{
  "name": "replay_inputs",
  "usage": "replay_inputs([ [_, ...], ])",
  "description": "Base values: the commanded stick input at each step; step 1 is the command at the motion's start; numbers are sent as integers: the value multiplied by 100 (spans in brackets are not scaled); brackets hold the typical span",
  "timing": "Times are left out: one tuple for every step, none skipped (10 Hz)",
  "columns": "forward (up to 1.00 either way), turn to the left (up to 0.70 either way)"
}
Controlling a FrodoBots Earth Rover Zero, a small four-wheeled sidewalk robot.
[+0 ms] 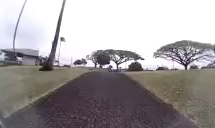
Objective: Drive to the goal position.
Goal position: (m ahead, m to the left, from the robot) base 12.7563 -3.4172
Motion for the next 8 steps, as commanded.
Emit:
replay_inputs([
  [68, 0],
  [2, 0],
  [65, 0],
  [70, 0],
  [70, 0],
  [70, 0],
  [70, 0],
  [70, 0],
])
